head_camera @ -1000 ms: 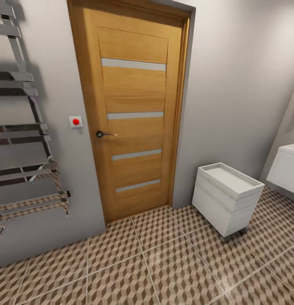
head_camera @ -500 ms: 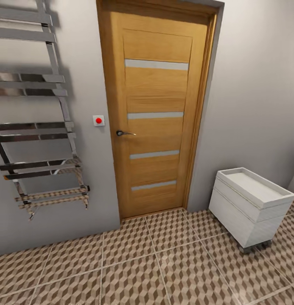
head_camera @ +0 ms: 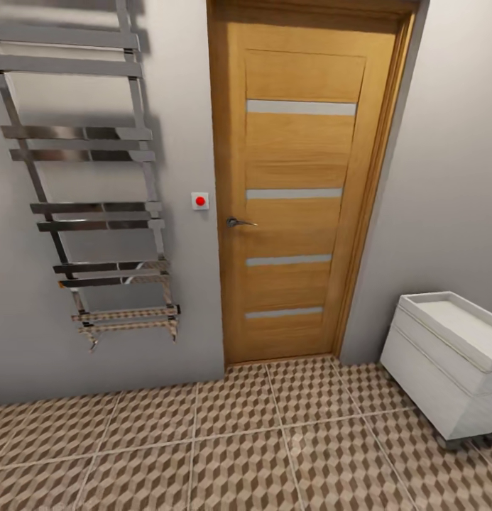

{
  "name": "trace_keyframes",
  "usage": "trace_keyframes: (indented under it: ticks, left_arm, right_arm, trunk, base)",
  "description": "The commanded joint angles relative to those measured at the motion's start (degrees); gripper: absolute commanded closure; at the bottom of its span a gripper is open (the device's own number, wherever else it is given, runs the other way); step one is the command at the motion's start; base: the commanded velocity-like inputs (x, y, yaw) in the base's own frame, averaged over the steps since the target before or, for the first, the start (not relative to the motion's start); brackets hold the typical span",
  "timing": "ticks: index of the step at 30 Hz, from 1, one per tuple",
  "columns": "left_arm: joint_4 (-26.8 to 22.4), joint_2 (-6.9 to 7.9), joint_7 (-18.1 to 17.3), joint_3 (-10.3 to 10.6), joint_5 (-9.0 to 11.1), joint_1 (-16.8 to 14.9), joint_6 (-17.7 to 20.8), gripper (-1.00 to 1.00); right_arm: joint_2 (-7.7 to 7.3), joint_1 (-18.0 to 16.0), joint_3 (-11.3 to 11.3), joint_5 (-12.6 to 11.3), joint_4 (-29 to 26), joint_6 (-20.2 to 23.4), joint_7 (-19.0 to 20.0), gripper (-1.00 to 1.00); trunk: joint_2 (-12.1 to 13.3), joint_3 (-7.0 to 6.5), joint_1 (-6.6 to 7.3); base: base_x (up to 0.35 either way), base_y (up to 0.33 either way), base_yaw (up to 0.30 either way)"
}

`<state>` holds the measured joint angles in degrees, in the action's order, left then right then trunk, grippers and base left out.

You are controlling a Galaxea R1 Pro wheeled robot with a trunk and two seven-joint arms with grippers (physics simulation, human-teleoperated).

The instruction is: Take the four mousetraps from the cabinet in the bathroom and place them on the bathroom floor. Make sure all four end up on the same floor surface, and ensure that at least two of them are either under or directly next to the same bathroom sink.

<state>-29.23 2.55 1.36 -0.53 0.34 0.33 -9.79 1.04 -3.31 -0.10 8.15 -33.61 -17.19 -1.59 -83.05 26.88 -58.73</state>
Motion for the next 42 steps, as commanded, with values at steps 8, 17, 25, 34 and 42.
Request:
trace_keyframes:
  ticks: [8,17,25,34,42]
  left_arm:
    - [-0.1,0.0,0.1,0.0,0.0,0.0,-0.1,-1.0]
    - [-0.1,0.0,0.1,0.0,0.0,0.0,-0.1,-1.0]
    - [-0.1,0.0,0.1,0.0,0.0,0.0,-0.1,-1.0]
    - [-0.1,0.0,0.1,0.0,0.0,0.0,-0.1,-1.0]
    - [-0.1,0.0,0.1,0.0,0.0,0.0,-0.1,-1.0]
  right_arm:
    - [0.01,0.0,0.0,0.5,0.0,-0.1,-0.2,-1.0]
    - [0.01,0.0,-0.1,0.5,0.0,-0.1,-0.2,-1.0]
    - [0.01,0.0,-0.1,0.5,0.0,-0.1,-0.2,-1.0]
    - [0.01,0.0,0.0,0.5,0.0,-0.1,-0.2,-1.0]
    - [0.01,0.0,0.0,0.5,0.0,-0.1,-0.2,-1.0]
  trunk:
    - [0.0,0.05,0.0]
    - [0.0,0.05,0.0]
    - [0.0,0.05,0.0]
    - [0.0,0.05,0.0]
    - [0.0,0.05,0.0]
  base:
    - [0.0,0.0,0.269]
    - [0.0,0.0,0.269]
    - [0.0,0.0,0.269]
    - [0.0,0.0,0.269]
    - [0.0,0.0,0.269]
